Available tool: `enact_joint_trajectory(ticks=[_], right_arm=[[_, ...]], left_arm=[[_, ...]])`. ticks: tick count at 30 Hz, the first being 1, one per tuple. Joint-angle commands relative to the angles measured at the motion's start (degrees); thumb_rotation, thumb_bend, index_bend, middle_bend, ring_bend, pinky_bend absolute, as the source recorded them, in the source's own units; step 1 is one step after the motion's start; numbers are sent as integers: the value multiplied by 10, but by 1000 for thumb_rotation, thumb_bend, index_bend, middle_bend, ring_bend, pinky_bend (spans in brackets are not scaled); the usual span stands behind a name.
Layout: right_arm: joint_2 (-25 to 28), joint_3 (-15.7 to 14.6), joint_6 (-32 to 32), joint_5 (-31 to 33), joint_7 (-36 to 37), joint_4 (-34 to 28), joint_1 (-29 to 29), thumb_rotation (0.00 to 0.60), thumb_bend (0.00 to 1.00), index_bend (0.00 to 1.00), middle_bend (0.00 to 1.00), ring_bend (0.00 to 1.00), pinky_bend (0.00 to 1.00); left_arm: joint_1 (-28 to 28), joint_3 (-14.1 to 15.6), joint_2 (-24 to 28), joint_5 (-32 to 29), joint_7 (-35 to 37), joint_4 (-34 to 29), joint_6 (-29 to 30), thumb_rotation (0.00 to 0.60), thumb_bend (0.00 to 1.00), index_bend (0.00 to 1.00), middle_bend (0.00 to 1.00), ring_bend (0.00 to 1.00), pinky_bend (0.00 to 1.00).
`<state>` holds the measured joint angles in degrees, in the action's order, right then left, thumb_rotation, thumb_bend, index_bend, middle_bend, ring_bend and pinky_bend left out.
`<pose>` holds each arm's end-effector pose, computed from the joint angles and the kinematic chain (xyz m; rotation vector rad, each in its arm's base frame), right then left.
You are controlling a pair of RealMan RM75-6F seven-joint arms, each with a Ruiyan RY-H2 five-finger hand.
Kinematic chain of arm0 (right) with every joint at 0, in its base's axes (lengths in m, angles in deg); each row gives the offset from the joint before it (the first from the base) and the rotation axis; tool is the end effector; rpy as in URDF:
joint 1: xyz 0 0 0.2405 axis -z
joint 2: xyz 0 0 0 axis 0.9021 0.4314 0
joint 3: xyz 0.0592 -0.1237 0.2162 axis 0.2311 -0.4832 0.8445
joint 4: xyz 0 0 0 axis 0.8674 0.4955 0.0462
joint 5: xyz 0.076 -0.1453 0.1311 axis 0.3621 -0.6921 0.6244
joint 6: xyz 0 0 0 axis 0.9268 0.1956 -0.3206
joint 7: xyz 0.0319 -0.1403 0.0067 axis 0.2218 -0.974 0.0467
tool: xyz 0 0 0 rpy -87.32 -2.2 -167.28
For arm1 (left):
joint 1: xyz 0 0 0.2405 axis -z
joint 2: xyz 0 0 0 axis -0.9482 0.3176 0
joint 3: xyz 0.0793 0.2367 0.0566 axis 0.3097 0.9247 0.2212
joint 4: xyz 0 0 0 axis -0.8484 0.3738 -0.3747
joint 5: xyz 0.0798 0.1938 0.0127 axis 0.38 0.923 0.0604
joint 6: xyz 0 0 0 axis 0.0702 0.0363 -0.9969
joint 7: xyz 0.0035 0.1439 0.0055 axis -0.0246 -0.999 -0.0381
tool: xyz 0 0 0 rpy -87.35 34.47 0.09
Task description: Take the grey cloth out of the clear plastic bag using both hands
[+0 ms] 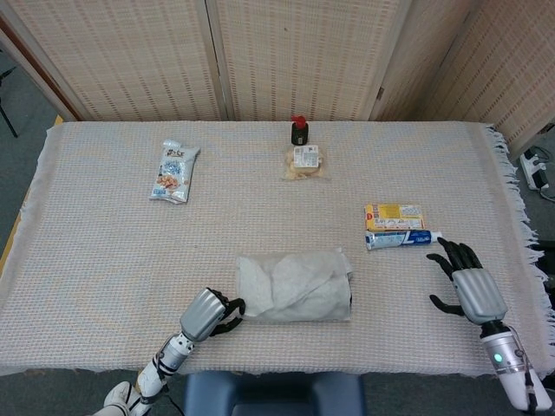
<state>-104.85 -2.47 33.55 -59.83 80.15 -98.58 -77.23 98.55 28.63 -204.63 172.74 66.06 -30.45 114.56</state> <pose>-0.3253 -0.2250 0.1016 1.5786 -1.0128 0.8751 -0.1875 0.2414 -0.1121 -1.8743 -0.7657 -1.5985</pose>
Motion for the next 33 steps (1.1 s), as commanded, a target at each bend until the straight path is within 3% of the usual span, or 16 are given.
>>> enact_joint_trajectory(ticks=[1, 6, 18, 33], right_arm=[[-75, -5, -23, -44, 94, 95, -44, 600, 282, 364, 0, 0, 0], [-131, -4, -22, -55, 146, 155, -66, 600, 294, 414, 0, 0, 0], [-253, 6, -4, -54, 243, 263, -101, 600, 295, 415, 5, 0, 0], [-320, 1, -23, -45, 283, 332, -131, 600, 295, 457, 18, 0, 0]], left_arm=[[1, 1, 2, -2, -4, -4, 1, 600, 522, 754, 1000, 1000, 1000], [0, 1, 7, -5, -7, -10, 4, 600, 523, 757, 1000, 1000, 1000], [4, 0, 17, -11, -13, -27, 9, 600, 521, 756, 1000, 1000, 1000], [10, -5, 27, -17, -16, -38, 7, 600, 520, 754, 1000, 1000, 1000]])
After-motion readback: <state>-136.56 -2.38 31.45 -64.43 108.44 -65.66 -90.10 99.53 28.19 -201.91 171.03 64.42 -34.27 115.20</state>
